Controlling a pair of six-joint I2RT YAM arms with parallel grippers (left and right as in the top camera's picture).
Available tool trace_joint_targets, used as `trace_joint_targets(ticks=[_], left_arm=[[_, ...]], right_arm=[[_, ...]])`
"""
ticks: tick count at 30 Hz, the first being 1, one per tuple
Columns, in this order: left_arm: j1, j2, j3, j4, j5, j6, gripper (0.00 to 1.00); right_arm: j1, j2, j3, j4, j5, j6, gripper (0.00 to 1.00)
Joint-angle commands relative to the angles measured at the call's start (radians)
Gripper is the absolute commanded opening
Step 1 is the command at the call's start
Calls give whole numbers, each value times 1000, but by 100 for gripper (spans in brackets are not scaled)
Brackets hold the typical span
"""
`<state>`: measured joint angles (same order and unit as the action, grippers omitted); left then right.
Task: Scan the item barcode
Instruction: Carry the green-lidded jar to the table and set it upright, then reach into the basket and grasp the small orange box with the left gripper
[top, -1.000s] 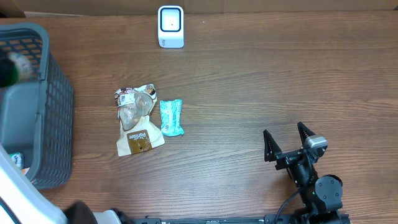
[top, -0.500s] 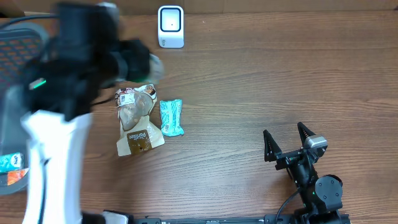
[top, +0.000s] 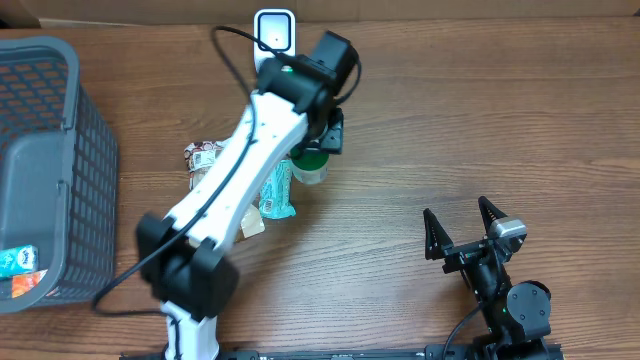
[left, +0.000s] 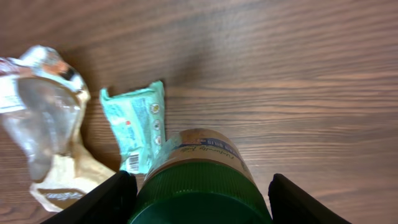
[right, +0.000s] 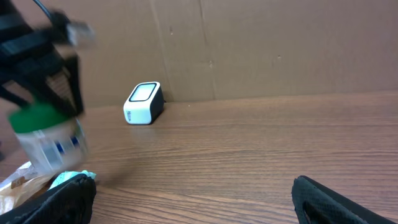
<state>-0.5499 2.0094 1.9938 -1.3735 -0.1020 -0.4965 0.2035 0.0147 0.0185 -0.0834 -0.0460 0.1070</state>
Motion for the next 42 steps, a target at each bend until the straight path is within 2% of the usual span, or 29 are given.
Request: trace_joint_targets(ticks=[1, 7, 9, 12, 14, 16, 22, 26, 32, 36, 40, 42], left_arm=[[-7, 100, 0, 0, -31, -29, 56], [-8, 227, 0, 61, -6, -61, 58], [-10, 257, 0, 92, 33, -63, 63], [-10, 277, 0, 116, 72, -69, 76], [-10, 275, 2, 119, 73, -70, 92], [-7, 263, 14, 113, 73, -69, 100], [19, 154, 118, 54, 66, -69, 100], [83, -5, 204, -8, 28, -68, 100], [306, -251, 228, -92, -81, -68, 100], [595, -340, 227, -148, -88, -68, 99], [857, -341, 213, -162, -88, -65, 99], [977, -330, 185, -153, -86, -65, 95]], right_arm=[[-3, -12, -11, 3, -1, -4, 100], [-3, -12, -11, 3, -1, -4, 100], [-3, -12, -11, 3, -1, -4, 100], [-3, -12, -11, 3, -1, -4, 100], [-3, -12, -11, 3, -1, -4, 100], [-3, -12, -11, 3, -1, -4, 100], [-3, -12, -11, 3, -1, -4, 100], [-3, -12, -11, 3, -1, -4, 100], [-3, -12, -11, 3, -1, -4, 100], [-3, -12, -11, 3, -1, -4, 100], [-3, -12, -11, 3, -1, -4, 100], [-3, -12, -11, 3, -1, -4, 100]])
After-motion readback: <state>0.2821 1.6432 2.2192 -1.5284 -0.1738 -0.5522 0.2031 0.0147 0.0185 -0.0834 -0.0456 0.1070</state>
